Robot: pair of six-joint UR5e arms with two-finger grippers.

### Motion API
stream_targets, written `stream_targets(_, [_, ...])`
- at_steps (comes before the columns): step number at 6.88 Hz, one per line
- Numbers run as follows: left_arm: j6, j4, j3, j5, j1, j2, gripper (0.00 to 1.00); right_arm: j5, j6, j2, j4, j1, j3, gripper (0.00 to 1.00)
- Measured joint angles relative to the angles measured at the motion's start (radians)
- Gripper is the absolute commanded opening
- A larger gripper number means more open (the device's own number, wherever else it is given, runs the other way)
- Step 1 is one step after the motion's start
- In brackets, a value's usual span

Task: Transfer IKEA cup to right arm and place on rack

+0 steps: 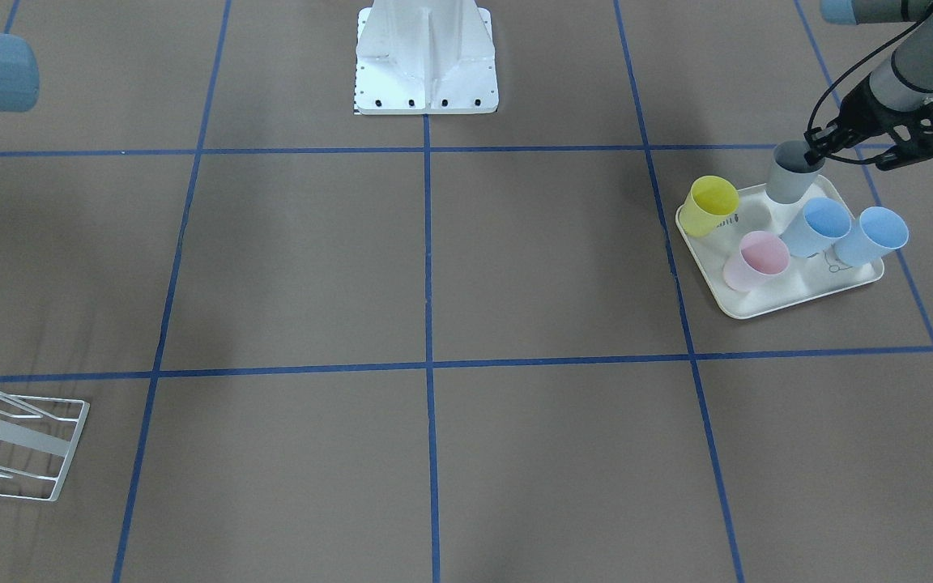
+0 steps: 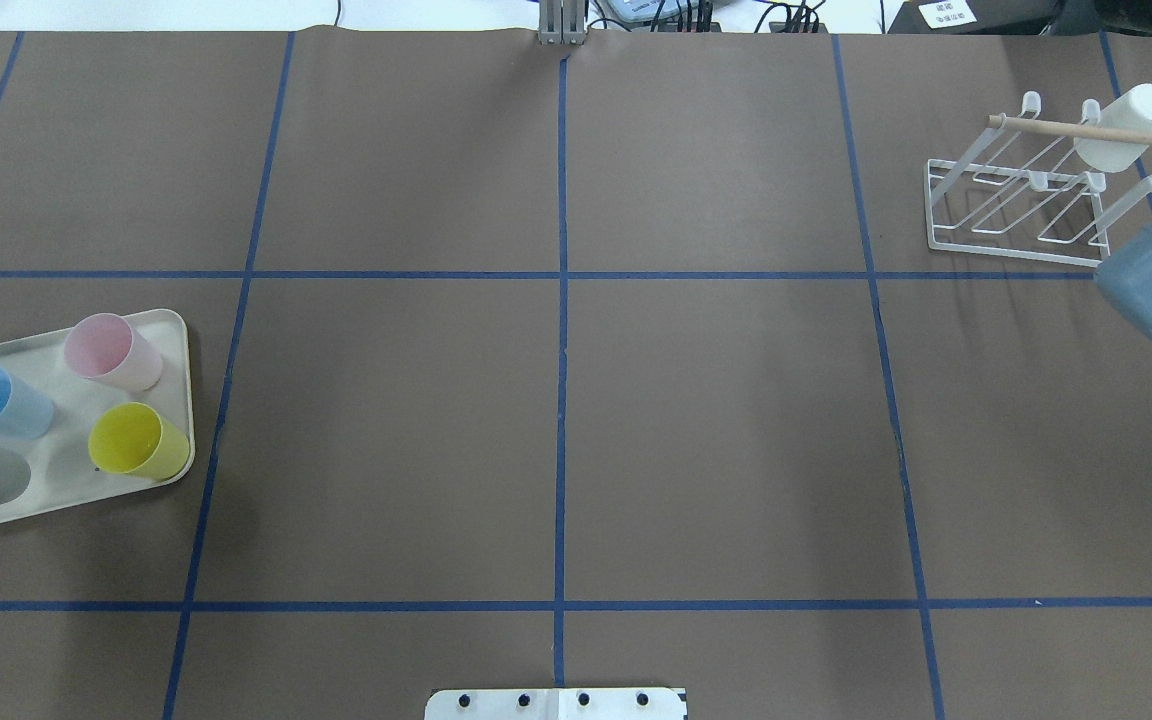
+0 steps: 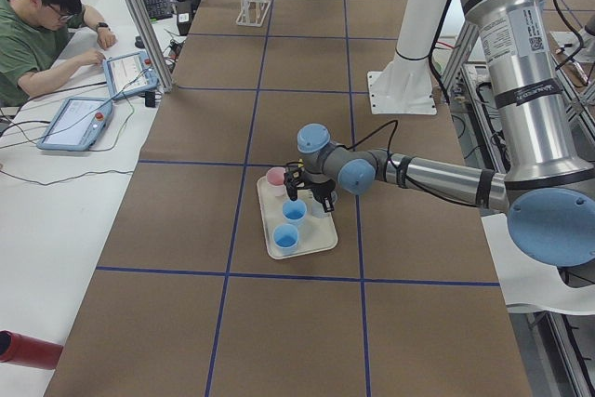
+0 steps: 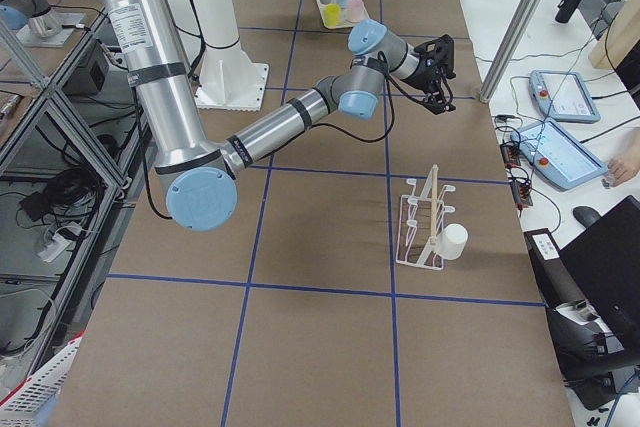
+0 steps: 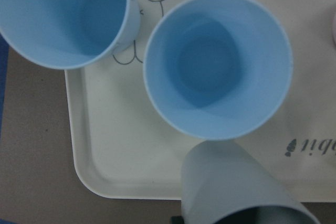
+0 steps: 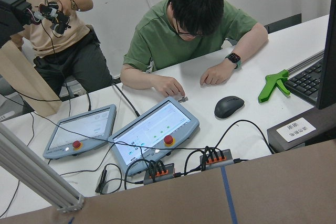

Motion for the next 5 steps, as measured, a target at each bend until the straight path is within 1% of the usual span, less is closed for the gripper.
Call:
stream_targets(2, [0.057,0.009,-0.114,-0.012,-0.034,0.109,0.00,-0.017,-0.007,-0.006,0.000,-0.010,0.001,0.99])
stream_targets(3, [0.075,0.041,-0.159,-0.042,-0.047,0.133,0.00,-0.032,-0.009,-0.012,0.000,-0.017,0.003,0.99])
stream_targets(4, [0.085,0.115,-0.207,-0.082,-0.061,0.124,0.00,-0.048,-0.009,-0.022,0.001,-0.027,0.012,0.99])
stream_targets(5, [0.089,0.215,-0.252,-0.102,-0.070,0.081,0.00,-0.057,-0.007,-0.033,0.004,-0.036,0.022,0.99])
